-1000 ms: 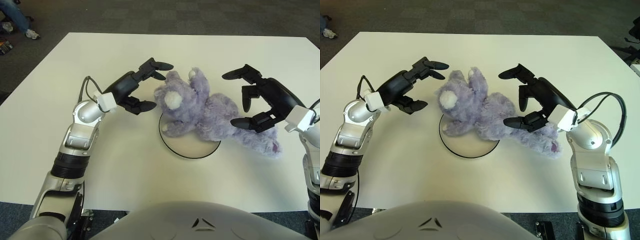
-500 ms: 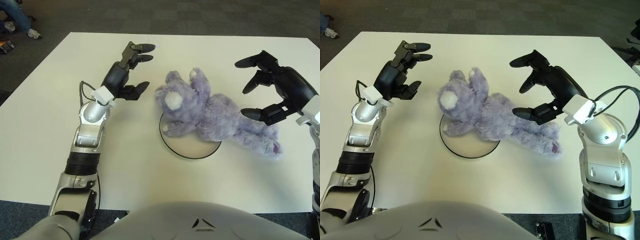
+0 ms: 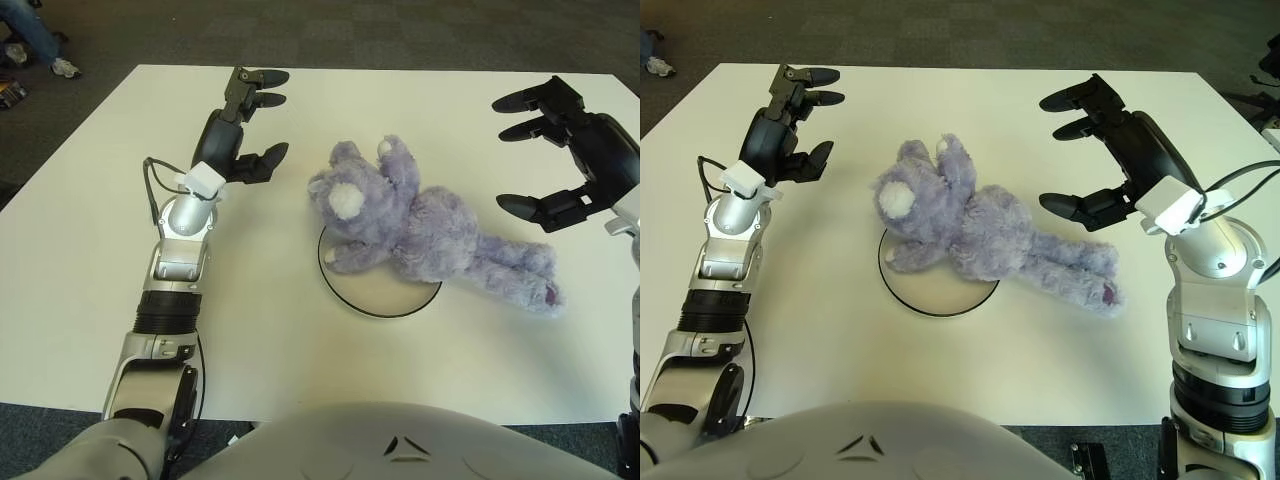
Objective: Put the doll into the plate.
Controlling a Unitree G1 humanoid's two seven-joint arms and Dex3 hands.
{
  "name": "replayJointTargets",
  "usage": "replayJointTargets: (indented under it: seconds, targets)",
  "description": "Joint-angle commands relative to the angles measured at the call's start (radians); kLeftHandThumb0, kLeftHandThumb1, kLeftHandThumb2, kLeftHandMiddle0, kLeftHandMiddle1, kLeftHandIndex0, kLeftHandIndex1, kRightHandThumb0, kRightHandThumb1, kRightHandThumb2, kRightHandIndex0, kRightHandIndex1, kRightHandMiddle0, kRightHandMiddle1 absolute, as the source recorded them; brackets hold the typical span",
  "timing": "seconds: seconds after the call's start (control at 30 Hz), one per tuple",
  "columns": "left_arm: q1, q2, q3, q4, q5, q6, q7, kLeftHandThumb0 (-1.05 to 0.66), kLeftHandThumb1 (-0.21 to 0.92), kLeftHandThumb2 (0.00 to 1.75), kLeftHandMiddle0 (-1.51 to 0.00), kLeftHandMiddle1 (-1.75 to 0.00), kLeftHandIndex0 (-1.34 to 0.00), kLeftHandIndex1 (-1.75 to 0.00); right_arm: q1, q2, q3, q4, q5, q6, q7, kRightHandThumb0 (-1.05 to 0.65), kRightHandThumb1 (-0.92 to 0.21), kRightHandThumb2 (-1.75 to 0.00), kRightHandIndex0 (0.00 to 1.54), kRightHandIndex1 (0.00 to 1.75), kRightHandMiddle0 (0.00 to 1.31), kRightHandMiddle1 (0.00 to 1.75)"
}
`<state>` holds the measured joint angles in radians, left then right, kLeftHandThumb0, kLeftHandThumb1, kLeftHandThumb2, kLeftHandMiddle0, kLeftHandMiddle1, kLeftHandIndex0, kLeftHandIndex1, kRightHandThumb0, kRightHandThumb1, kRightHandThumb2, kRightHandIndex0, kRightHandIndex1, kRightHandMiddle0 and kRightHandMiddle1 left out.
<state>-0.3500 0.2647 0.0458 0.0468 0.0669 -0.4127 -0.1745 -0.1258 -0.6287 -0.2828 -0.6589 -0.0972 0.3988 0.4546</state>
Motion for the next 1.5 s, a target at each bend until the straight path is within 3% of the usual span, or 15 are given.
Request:
replayJointTargets:
  seconds: [0.0, 0.1, 0.17, 0.27, 0.53, 0.6, 0.7, 0.83, 1.0, 1.07, 1.17, 1.27, 1.47]
  targets:
    - [-0.036, -0.017, 0.012, 0.02, -0.011, 0.017, 0.026, -0.58, 0.84, 0.69, -0.29, -1.18, -0.05, -1.38, -0.028, -0.004, -0.011, 0.015, 0.027, 0.038, 0.0, -0.23, -0.17, -1.2, 0.16, 0.67, 0.0, 1.03]
    - [-0.045, -0.03, 0.013, 0.023, -0.027, 0.035, 0.031, -0.53, 0.79, 0.78, -0.33, -1.22, -0.09, -1.44, -0.035, 0.005, -0.018, 0.023, 0.045, 0.053, -0.007, -0.22, -0.18, -1.21, 0.15, 0.65, 0.0, 1.04]
    - [-0.047, -0.042, 0.016, 0.016, -0.052, 0.057, 0.027, -0.42, 0.87, 0.62, -0.42, -1.33, -0.15, -1.62, -0.036, 0.016, -0.022, 0.024, 0.056, 0.063, -0.017, -0.21, -0.19, -1.22, 0.14, 0.64, 0.0, 1.06]
    - [-0.049, -0.062, 0.022, 0.004, -0.093, 0.097, 0.022, -0.37, 0.9, 0.55, -0.55, -1.48, -0.18, -1.71, -0.033, 0.039, -0.022, 0.028, 0.061, 0.066, -0.045, -0.22, -0.19, -1.22, 0.14, 0.64, 0.0, 1.1]
    - [-0.05, -0.092, 0.039, -0.013, -0.143, 0.156, 0.028, -0.35, 0.89, 0.56, -0.7, -1.63, -0.21, -1.74, -0.021, 0.121, -0.023, 0.02, 0.06, 0.1, -0.135, -0.32, -0.24, -1.16, 0.17, 0.76, 0.05, 1.22]
    - [-0.049, -0.096, 0.042, -0.018, -0.15, 0.166, 0.028, -0.15, 0.67, 0.87, -0.5, -1.7, -0.29, -1.75, -0.021, 0.142, -0.025, 0.023, 0.062, 0.099, -0.156, -0.35, -0.25, -1.14, 0.18, 0.84, 0.1, 1.25]
    - [-0.046, -0.104, 0.047, -0.027, -0.161, 0.183, 0.031, -0.05, 0.57, 1.02, -0.4, -1.73, -0.33, -1.75, -0.025, 0.174, -0.032, 0.022, 0.069, 0.101, -0.186, -0.38, -0.25, -1.13, 0.19, 0.89, 0.16, 1.29]
    - [-0.054, -0.135, 0.063, -0.01, -0.189, 0.201, 0.051, -0.02, 0.5, 1.08, -0.56, -1.62, -0.27, -1.75, -0.064, 0.255, -0.062, 0.064, 0.128, 0.097, -0.241, -0.42, -0.27, -1.1, 0.18, 0.96, 0.23, 1.37]
    - [-0.067, -0.148, 0.072, 0.025, -0.191, 0.189, 0.06, -0.02, 0.42, 1.16, -0.65, -1.58, -0.29, -1.75, -0.074, 0.272, -0.068, 0.081, 0.147, 0.094, -0.269, -0.44, -0.31, -1.07, 0.18, 1.03, 0.28, 1.44]
    - [-0.072, -0.152, 0.077, 0.048, -0.192, 0.179, 0.06, -0.01, 0.4, 1.18, -0.66, -1.58, -0.3, -1.75, -0.079, 0.281, -0.075, 0.098, 0.162, 0.092, -0.276, -0.44, -0.32, -1.06, 0.2, 1.22, 0.28, 1.45]
    - [-0.079, -0.157, 0.085, 0.085, -0.196, 0.168, 0.059, -0.01, 0.38, 1.21, -0.69, -1.58, -0.31, -1.75, -0.096, 0.297, -0.078, 0.141, 0.189, 0.079, -0.286, -0.12, -0.33, -1.22, 0.43, 1.58, 0.45, 1.63]
    - [-0.081, -0.159, 0.091, 0.105, -0.199, 0.156, 0.058, -0.01, 0.37, 1.22, -0.7, -1.57, -0.32, -1.75, -0.108, 0.311, -0.082, 0.181, 0.209, 0.06, -0.295, -0.05, -0.28, -1.34, 0.51, 1.69, 0.51, 1.7]
    - [-0.073, -0.164, 0.103, 0.155, -0.201, 0.109, 0.054, -0.01, 0.36, 1.23, -0.7, -1.57, -0.33, -1.75, -0.111, 0.344, -0.116, 0.275, 0.271, -0.002, -0.305, -0.01, -0.26, -1.38, 0.54, 1.74, 0.53, 1.74]
